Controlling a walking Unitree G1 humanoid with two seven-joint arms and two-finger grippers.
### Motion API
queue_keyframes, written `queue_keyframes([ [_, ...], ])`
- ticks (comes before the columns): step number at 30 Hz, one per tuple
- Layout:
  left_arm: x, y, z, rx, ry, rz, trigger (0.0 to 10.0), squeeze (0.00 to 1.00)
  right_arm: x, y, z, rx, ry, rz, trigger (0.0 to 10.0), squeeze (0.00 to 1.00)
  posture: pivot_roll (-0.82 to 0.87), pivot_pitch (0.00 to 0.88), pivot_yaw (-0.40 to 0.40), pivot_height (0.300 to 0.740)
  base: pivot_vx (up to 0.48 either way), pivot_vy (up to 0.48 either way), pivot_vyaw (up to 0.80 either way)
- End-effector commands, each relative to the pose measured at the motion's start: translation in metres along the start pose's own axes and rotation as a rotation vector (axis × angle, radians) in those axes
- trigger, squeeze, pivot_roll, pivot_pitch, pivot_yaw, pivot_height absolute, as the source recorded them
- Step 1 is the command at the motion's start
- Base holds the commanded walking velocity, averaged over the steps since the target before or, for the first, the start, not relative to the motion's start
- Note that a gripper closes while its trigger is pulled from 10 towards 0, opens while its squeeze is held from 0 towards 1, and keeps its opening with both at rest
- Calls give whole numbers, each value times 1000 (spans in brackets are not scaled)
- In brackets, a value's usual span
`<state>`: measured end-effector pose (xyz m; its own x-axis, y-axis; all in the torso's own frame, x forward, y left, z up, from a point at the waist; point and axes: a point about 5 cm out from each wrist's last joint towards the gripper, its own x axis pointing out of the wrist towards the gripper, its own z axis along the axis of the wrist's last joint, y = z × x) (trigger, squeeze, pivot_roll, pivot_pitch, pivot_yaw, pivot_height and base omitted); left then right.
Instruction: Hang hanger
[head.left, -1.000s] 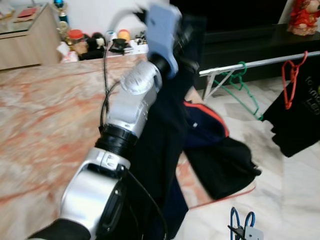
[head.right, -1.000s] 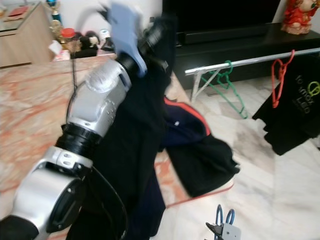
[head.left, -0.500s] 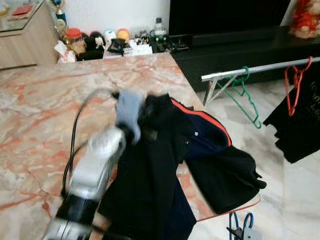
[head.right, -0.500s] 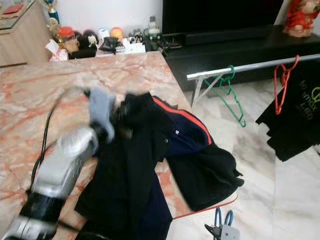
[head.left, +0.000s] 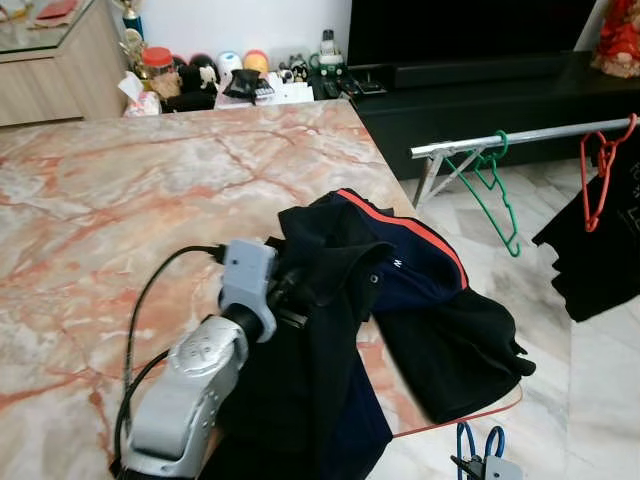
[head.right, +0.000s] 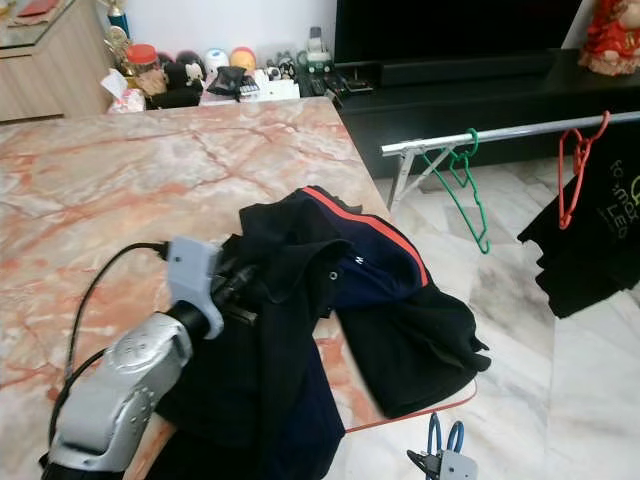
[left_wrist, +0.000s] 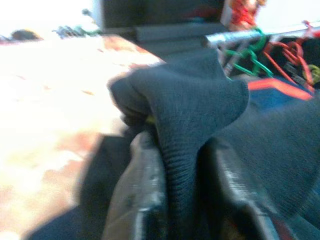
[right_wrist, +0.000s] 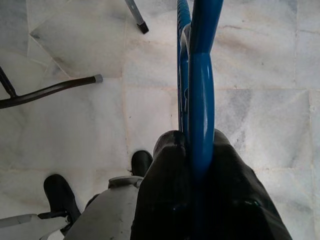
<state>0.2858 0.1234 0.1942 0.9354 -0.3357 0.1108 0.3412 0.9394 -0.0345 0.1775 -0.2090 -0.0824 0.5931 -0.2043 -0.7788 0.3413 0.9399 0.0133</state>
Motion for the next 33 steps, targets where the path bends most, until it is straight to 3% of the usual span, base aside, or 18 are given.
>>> queue_keyframes([
  [1,-7,9,3,-1,-23,64,10000,1000,-1,-2,-4,-8,14,-7,10000,0,96,146,-28,740,0,0,0],
  [6,-9,20,21,-52,-140,143,10000,1000,-1,-2,-5,-13,13,-4,10000,0,96,145,-29,740,0,0,0],
  [15,-19,28,23,2,-121,132,10000,1000,-1,-2,-6,-19,14,-3,10000,0,99,142,-30,740,0,0,0],
  [19,-22,32,29,-78,-173,166,10000,1000,-2,-2,-7,-23,17,-3,10000,0,96,135,-31,740,0,0,0],
  [22,-23,37,29,-71,-179,228,10000,1000,-2,-3,-8,-23,17,-5,10000,0,96,133,-32,740,0,0,0],
  [23,-23,43,22,-20,-142,301,10000,812,-2,-3,-8,-25,18,-6,10000,0,97,130,-31,740,0,0,0],
  [24,-25,46,16,31,-115,326,10000,0,-2,-3,-8,-25,19,-7,10000,0,90,131,-31,740,0,0,0],
  [27,-27,44,14,70,-112,311,10000,0,-2,-3,-9,-25,19,-8,10000,0,91,133,-31,740,0,0,0],
  [33,-29,48,13,49,-116,356,10000,0,-2,-4,-10,-23,21,-12,10000,0,90,147,-32,740,0,-267,0],
])
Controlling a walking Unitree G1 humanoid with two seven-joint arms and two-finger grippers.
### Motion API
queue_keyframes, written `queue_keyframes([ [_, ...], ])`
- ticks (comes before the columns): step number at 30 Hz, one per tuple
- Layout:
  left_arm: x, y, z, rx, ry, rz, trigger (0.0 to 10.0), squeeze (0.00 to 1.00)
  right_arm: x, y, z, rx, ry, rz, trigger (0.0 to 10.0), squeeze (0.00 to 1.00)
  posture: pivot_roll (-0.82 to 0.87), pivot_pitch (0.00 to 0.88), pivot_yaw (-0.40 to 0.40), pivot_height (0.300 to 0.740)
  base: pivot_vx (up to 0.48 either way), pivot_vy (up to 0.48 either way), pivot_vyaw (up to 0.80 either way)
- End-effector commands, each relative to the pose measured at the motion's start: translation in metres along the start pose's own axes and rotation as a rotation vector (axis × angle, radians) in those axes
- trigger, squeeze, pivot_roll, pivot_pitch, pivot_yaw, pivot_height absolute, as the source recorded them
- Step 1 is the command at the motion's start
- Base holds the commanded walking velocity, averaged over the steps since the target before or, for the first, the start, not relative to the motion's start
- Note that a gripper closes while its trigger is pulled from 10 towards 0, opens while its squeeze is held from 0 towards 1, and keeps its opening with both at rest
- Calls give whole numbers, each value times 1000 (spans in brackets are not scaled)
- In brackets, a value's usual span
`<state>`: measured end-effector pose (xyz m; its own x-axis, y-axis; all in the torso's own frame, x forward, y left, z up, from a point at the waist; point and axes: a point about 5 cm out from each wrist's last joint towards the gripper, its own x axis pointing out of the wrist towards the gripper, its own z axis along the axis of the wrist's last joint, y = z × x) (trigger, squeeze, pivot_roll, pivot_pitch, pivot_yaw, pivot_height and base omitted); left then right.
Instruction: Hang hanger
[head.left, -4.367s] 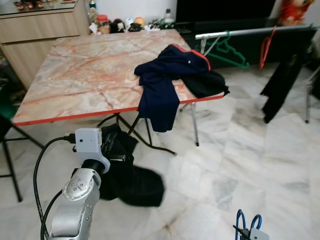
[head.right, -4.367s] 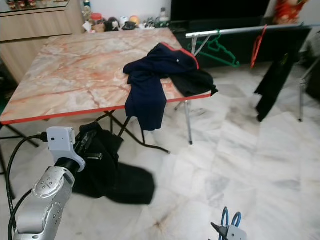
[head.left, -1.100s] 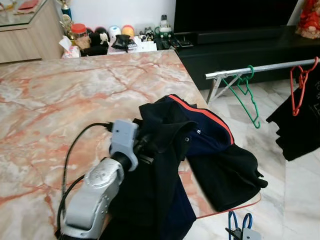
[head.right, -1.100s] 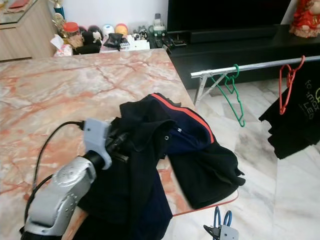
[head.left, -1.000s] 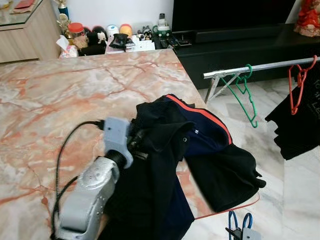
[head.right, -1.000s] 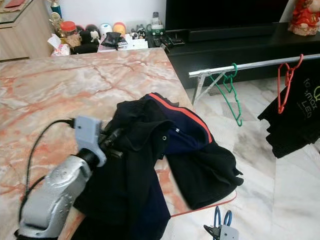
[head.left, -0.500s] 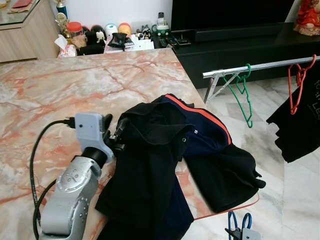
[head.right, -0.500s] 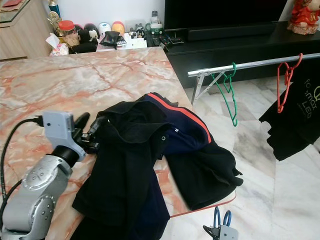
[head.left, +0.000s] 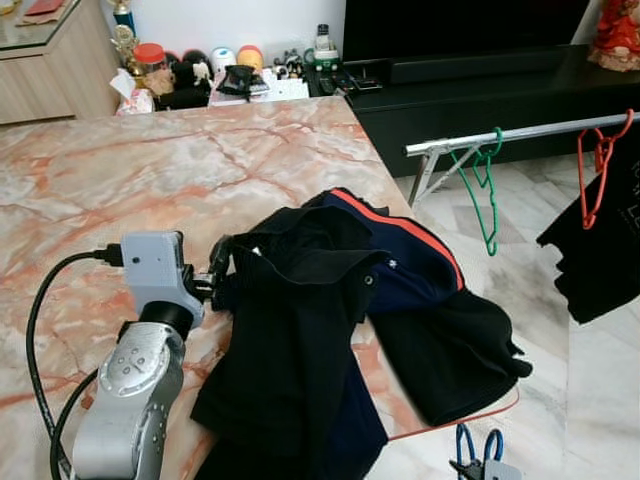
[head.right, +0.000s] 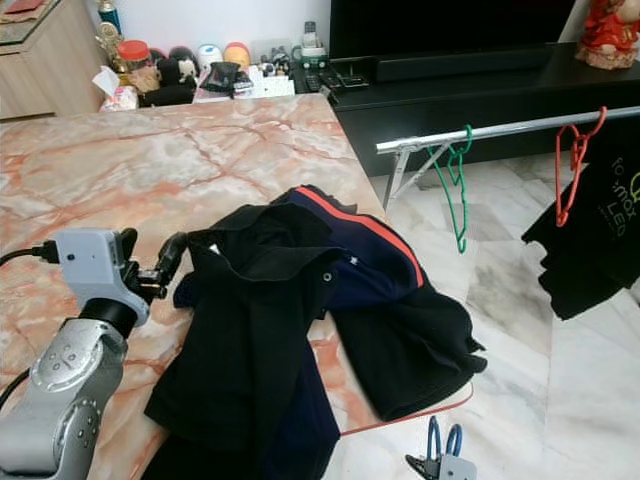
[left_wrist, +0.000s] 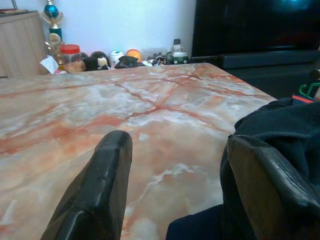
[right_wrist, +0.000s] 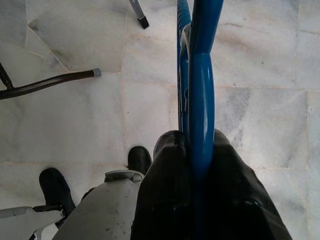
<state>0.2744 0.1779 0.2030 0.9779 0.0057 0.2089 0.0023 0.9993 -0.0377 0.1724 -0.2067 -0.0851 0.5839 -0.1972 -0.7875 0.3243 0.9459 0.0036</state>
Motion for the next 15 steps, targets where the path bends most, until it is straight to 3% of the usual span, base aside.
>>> queue_keyframes([
  [1,-1,1,0,-3,-7,19,10000,0,-1,-5,-4,-1,7,-16,10000,0,91,147,-33,740,0,0,0],
  [12,-2,6,2,7,-30,60,10000,0,-1,-6,-3,-3,8,-19,10000,0,98,154,-37,740,0,0,0],
  [15,-3,7,2,6,-33,67,10000,0,-1,-6,-3,-1,7,-19,10000,0,97,156,-36,740,0,-480,0],
])
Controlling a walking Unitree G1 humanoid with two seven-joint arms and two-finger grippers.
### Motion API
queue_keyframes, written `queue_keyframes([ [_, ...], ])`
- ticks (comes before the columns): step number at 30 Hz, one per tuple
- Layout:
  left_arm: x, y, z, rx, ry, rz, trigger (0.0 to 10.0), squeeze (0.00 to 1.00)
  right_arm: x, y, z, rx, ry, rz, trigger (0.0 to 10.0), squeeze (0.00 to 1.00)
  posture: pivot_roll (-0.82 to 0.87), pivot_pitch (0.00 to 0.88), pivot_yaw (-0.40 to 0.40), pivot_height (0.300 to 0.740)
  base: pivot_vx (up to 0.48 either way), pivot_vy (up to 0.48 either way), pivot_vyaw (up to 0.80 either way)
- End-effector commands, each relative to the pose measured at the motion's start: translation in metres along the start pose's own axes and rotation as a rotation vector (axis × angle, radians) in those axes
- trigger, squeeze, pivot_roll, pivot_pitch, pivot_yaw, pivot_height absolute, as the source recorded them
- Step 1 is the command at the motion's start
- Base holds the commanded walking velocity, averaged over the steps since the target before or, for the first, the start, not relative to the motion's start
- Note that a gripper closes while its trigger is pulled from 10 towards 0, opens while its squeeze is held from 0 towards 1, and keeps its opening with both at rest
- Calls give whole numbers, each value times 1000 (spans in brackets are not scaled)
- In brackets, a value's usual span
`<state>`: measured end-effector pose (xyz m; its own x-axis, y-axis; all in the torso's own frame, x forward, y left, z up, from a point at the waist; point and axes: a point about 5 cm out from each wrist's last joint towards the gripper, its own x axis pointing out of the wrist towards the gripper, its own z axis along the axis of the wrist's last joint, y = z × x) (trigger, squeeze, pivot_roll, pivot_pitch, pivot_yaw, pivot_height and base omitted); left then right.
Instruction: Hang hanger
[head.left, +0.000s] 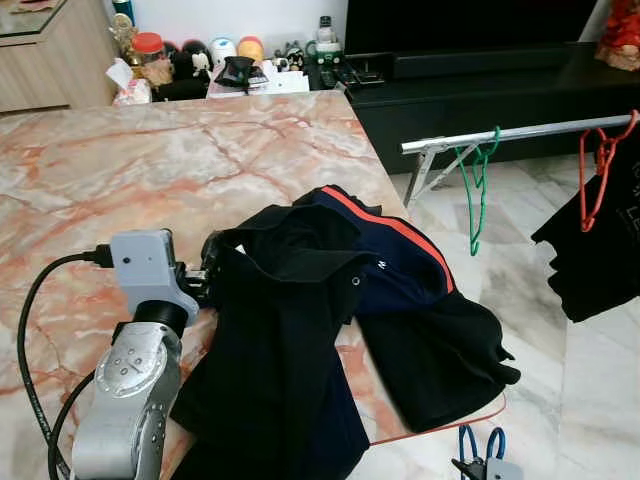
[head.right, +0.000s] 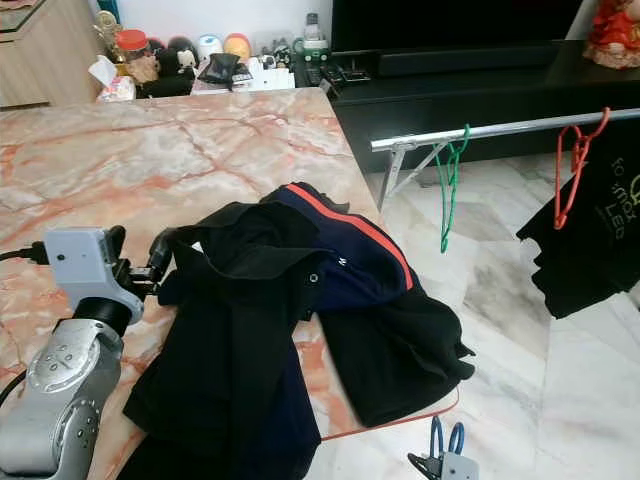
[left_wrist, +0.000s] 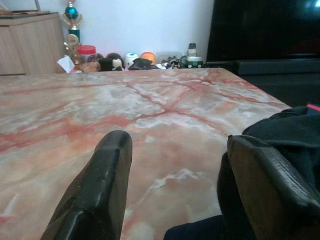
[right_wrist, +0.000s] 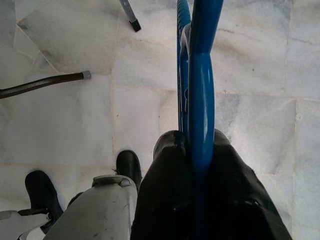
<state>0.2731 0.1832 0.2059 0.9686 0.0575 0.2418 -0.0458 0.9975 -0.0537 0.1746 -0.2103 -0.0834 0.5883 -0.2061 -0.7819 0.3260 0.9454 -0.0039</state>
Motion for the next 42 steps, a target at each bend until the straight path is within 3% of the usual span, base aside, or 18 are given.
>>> queue_keyframes([
  [1,-2,3,0,14,-4,21,10000,0,-2,-4,-6,2,15,-12,10000,0,97,156,-36,740,0,-480,0],
  [9,2,9,24,-11,-134,20,10000,0,-2,-4,-7,0,17,-11,10000,0,101,162,-37,740,0,-60,0],
  [20,1,1,19,-16,-111,2,10000,0,-2,-4,-7,2,19,-12,10000,0,98,163,-39,740,0,-44,0],
  [42,1,3,20,-5,-108,4,10000,0,-2,-3,-7,8,19,-14,10000,0,100,173,-37,740,0,-109,0],
])
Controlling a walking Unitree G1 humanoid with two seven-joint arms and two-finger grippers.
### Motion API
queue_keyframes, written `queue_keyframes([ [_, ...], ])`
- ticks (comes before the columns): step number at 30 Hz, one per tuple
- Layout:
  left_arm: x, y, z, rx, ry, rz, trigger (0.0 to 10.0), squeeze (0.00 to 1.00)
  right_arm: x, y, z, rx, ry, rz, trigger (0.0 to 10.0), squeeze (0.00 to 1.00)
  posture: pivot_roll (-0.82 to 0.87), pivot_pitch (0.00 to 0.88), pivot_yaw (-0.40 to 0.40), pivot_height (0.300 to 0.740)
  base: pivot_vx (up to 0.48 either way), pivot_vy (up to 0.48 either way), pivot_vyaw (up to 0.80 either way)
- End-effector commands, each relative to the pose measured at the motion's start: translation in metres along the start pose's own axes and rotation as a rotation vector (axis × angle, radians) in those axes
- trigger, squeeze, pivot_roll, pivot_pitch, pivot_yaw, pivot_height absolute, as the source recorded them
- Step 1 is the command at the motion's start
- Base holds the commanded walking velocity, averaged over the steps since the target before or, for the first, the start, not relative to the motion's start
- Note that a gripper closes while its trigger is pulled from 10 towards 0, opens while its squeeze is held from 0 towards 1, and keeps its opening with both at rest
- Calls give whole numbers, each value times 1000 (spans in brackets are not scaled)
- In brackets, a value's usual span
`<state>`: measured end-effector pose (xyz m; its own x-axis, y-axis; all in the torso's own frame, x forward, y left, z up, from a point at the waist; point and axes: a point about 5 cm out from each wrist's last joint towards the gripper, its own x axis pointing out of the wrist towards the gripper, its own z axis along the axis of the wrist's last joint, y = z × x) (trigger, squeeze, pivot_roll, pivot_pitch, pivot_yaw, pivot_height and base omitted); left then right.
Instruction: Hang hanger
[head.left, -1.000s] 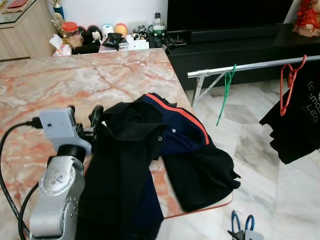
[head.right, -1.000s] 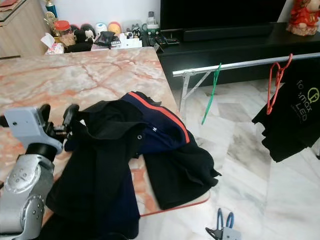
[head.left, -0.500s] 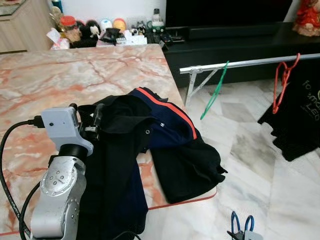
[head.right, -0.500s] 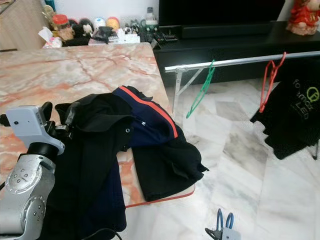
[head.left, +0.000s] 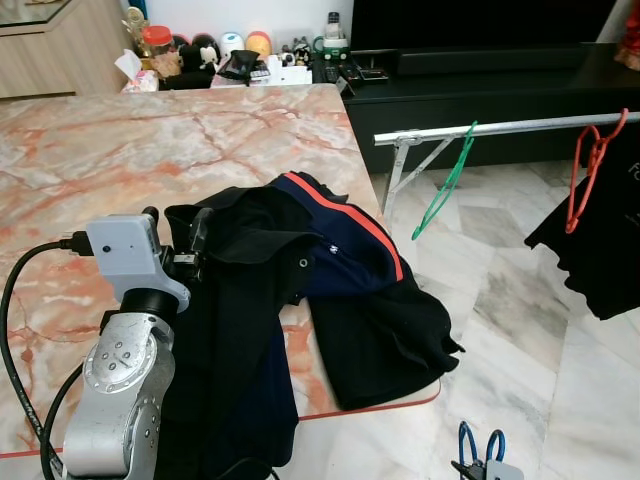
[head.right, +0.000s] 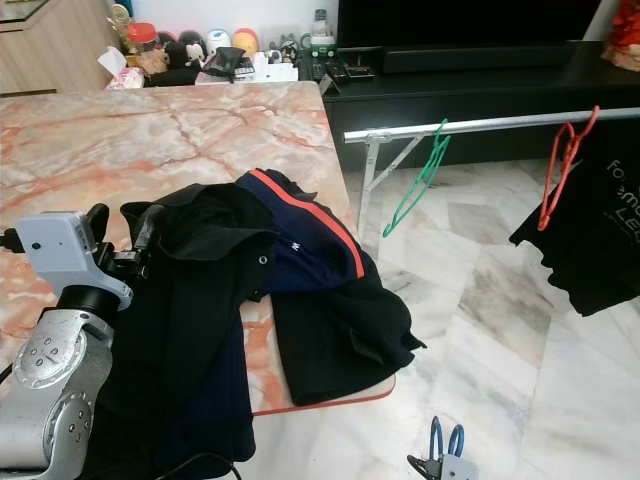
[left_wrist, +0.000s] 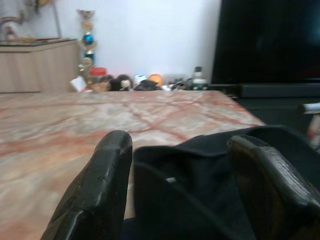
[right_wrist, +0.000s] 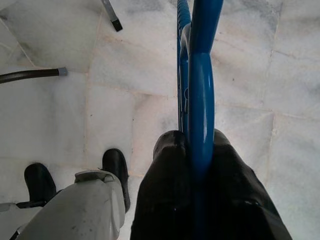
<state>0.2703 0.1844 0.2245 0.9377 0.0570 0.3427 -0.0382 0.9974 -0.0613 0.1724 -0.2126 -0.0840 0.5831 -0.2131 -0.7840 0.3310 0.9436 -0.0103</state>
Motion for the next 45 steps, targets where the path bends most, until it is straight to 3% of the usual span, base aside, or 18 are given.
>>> queue_keyframes([
  [1,-1,3,1,6,-3,9,10000,0,-1,0,-6,8,16,-6,10000,0,100,173,-37,740,0,-480,0],
  [15,-2,2,-2,17,15,3,10000,0,-1,-1,-7,7,19,-5,10000,0,99,174,-38,740,0,-34,0],
  [19,-2,2,-2,16,13,7,10000,0,-1,-1,-7,8,21,-4,10000,0,100,174,-38,740,0,-480,0],
  [45,-2,1,-1,26,8,0,10000,0,-2,-1,-7,11,21,-1,10000,0,100,175,-38,740,0,0,0],
])
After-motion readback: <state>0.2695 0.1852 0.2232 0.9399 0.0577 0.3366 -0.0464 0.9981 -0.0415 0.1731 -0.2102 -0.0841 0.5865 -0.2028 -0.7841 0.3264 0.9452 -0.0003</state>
